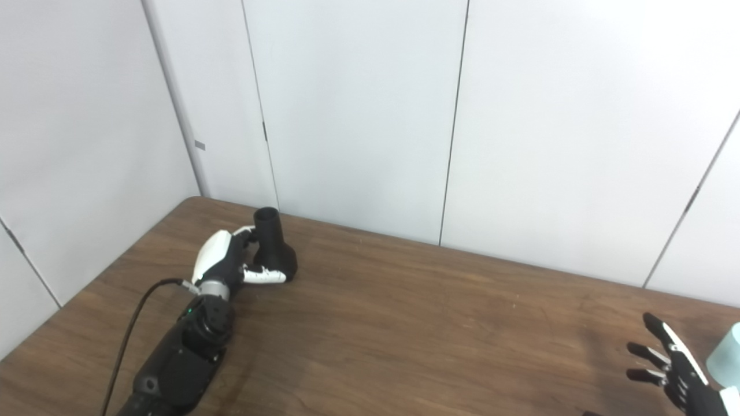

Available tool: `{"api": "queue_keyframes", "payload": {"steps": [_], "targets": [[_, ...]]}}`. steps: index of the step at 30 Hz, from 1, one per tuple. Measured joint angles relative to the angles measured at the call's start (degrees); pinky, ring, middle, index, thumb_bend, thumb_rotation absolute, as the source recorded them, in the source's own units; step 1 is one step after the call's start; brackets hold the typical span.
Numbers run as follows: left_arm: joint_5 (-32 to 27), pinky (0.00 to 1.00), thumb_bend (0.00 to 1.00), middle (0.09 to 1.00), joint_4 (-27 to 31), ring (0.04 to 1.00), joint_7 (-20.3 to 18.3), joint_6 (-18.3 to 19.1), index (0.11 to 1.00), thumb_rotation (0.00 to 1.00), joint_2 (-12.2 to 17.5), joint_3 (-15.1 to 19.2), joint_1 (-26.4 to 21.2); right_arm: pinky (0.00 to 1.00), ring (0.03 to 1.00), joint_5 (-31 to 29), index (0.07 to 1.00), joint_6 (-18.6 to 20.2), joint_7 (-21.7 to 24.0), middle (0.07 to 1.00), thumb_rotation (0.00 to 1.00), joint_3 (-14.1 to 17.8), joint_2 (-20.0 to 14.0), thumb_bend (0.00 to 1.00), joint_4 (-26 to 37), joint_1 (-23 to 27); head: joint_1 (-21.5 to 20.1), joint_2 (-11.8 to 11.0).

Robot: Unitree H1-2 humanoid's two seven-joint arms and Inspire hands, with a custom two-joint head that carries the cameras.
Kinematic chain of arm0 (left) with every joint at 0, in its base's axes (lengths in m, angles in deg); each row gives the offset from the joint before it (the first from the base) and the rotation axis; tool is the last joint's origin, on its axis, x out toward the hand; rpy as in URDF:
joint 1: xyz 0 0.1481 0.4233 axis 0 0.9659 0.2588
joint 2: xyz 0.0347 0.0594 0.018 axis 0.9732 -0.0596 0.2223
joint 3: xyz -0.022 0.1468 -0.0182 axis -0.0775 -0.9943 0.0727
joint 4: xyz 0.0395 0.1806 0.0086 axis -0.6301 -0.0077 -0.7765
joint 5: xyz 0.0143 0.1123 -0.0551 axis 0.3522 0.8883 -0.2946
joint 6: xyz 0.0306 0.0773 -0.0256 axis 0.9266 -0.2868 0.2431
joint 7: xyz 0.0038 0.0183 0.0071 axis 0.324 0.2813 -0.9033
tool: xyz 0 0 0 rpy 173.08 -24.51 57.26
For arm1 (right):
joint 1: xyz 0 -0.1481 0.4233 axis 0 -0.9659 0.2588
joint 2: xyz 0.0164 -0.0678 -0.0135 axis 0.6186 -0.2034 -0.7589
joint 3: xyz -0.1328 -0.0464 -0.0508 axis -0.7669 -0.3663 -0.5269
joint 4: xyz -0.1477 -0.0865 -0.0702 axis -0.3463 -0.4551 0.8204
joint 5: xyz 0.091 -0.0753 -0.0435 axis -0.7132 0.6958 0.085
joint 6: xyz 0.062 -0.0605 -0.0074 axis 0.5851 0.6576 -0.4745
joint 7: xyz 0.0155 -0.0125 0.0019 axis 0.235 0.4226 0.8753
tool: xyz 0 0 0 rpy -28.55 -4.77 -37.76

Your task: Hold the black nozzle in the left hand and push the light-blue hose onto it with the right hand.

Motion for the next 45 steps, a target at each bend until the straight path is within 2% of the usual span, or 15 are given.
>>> {"api": "queue_keyframes", "payload": {"steps": [5, 8, 10, 11, 12, 13, 15, 16, 24, 28, 31, 38, 39, 45], "targets": [[-0.05, 0.76, 0.93, 0.816, -0.68, 0.836, 0.57, 0.23, 0.716, 0.17, 0.25, -0.63, -0.52, 0.67, 0.820, -0.01, 0.923, 0.44, 0.00, 0.943, 0.01, 0.00, 0.00, 0.65, 0.34, -0.02, -0.26, 0.18], [-0.05, 0.79, 0.93, 0.778, -0.69, 0.810, 0.52, 0.40, 0.694, 0.17, 0.26, -0.92, -0.76, 0.67, 0.819, 0.03, 0.922, 0.86, 0.00, 0.943, 0.02, -0.02, 0.00, 0.65, 0.42, -0.02, -0.26, 0.35], [-0.12, 0.86, 0.91, 0.656, -0.64, 0.737, 0.29, 0.43, 0.627, 0.13, 0.26, -1.12, -0.77, 0.67, 0.818, 0.04, 0.921, 1.26, 0.00, 0.942, 0.02, -0.04, 0.00, 0.65, 0.72, -0.02, -0.35, 0.53], [-0.22, 0.88, 0.90, 0.638, -0.62, 0.726, 0.08, 0.45, 0.616, 0.13, 0.27, -1.18, -0.76, 0.66, 0.818, 0.05, 0.921, 1.46, 0.00, 0.942, 0.02, -0.04, 0.01, 0.65, 0.87, -0.02, -0.35, 0.53], [-0.45, 0.88, 0.72, 0.619, -0.63, 0.712, -0.14, 0.44, 0.554, 0.10, 0.27, -1.40, -0.75, 0.66, 0.818, 0.05, 0.921, 1.61, 0.00, 0.942, 0.02, -0.05, 0.01, 0.65, 0.97, -0.02, -0.44, 0.53], [-0.42, 0.89, 0.60, 0.594, -0.64, 0.698, -0.05, 0.27, 0.515, 0.08, 0.28, -1.73, -0.74, 0.66, 0.817, 0.05, 0.921, 1.76, 0.00, 0.942, 0.02, -0.06, 0.01, 0.65, 1.06, -0.02, -0.44, 0.62], [-0.42, 0.88, 0.54, 0.556, -0.68, 0.673, 0.02, -0.14, 0.493, 0.06, 0.80, -2.26, -0.77, 0.66, 0.818, 0.06, 0.922, 1.95, 0.00, 0.943, 0.02, -0.07, 0.04, 0.65, 1.26, -0.03, -0.53, 0.70], [-0.38, 0.86, 0.53, 0.525, -0.83, 0.653, 0.07, -0.45, 0.482, 0.03, 1.07, -2.72, -0.77, 0.67, 0.818, 0.06, 0.922, 1.97, -0.01, 0.943, 0.02, -0.06, 0.03, 0.65, 1.34, -0.04, -0.53, 0.88], [0.82, 0.79, 0.53, 0.500, -1.40, 0.623, 0.33, -2.15, 0.477, 0.00, 2.07, -5.59, -0.77, 0.67, 0.820, 0.08, 0.923, 2.01, -0.01, 0.944, 0.02, -0.06, 0.03, 0.64, 2.09, -0.09, -0.62, 1.31], [1.11, 0.72, 0.53, 0.501, -1.75, 0.606, 0.38, -3.48, 0.476, 0.00, 2.14, -6.22, -0.77, 0.67, 0.821, 0.07, 0.924, 2.02, -0.01, 0.944, 0.02, -0.06, 0.03, 0.64, 2.09, -0.10, -0.53, 1.23], [1.10, 0.71, 0.52, 0.506, -2.03, 0.605, 0.59, -4.40, 0.473, 0.00, 2.09, -6.44, -0.73, 0.67, 0.820, 0.07, 0.923, 2.02, -0.01, 0.944, 0.02, -0.06, 0.03, 0.64, 2.09, -0.10, -0.88, 1.23], [1.03, 0.76, 0.52, 0.511, -1.97, 0.597, 0.95, -8.89, 0.472, 0.00, 1.68, -7.78, 0.22, 0.67, 0.818, 0.16, 0.920, 2.22, -0.01, 0.941, 0.04, -0.18, 0.07, 0.63, 2.17, -0.10, -2.02, 1.23], [1.04, 0.79, 0.52, 0.516, -1.55, 0.607, 0.80, -9.33, 0.468, 0.00, 1.65, -8.40, 0.37, 0.66, 0.815, 0.35, 0.918, 2.33, -0.01, 0.938, 0.05, -0.23, 0.09, 0.63, 2.30, -0.10, -2.72, 1.32], [1.24, 0.82, 0.52, 0.509, 2.76, 0.568, -1.98, -11.95, 0.472, 0.00, 0.28, -13.14, 1.40, 0.67, 0.814, 1.27, 0.918, 2.55, -0.02, 0.936, 0.06, -0.66, 0.43, 0.64, 2.76, -0.10, -5.45, 1.67]]}}
